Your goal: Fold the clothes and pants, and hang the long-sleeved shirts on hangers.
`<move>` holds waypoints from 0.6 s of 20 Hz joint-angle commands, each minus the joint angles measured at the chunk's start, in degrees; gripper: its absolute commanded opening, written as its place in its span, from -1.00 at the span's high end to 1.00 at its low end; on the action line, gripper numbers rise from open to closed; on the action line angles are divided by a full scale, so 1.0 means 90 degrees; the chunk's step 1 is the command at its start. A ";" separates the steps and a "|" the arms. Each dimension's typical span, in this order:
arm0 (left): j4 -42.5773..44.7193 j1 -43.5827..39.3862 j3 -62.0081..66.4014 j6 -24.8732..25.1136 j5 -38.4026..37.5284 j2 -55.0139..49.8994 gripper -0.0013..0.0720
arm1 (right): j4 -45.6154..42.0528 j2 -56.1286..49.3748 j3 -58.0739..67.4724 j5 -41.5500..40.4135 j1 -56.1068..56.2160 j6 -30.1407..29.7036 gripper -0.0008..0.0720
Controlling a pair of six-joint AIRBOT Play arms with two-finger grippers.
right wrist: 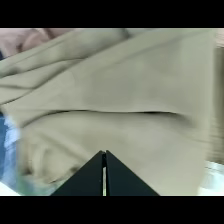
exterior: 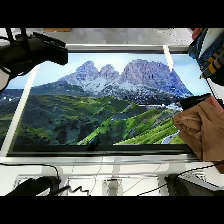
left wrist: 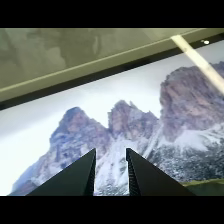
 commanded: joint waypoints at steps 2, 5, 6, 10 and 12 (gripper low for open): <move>0.0219 0.0000 0.0000 0.0000 -0.0024 0.0002 0.37 | 0.0828 0.0005 0.0000 -0.0231 0.1875 -0.0607 0.90; 0.0219 0.0000 0.0000 0.0000 -0.0024 0.0002 0.37 | 0.0835 0.0095 0.0000 -0.0367 0.4257 -0.0969 0.90; 0.0219 0.0000 0.0000 0.0000 -0.0022 0.0002 0.37 | 0.0855 0.0211 0.0002 -0.0622 0.5008 -0.1107 0.90; 0.0219 0.0000 0.0000 0.0000 -0.0022 0.0002 0.37 | 0.0542 0.1035 0.0000 -0.1775 0.7638 -0.1139 0.90; 0.0219 0.0000 0.0000 0.0000 -0.0022 0.0002 0.37 | -0.0862 0.1348 0.0000 -0.1698 0.8612 -0.1129 0.91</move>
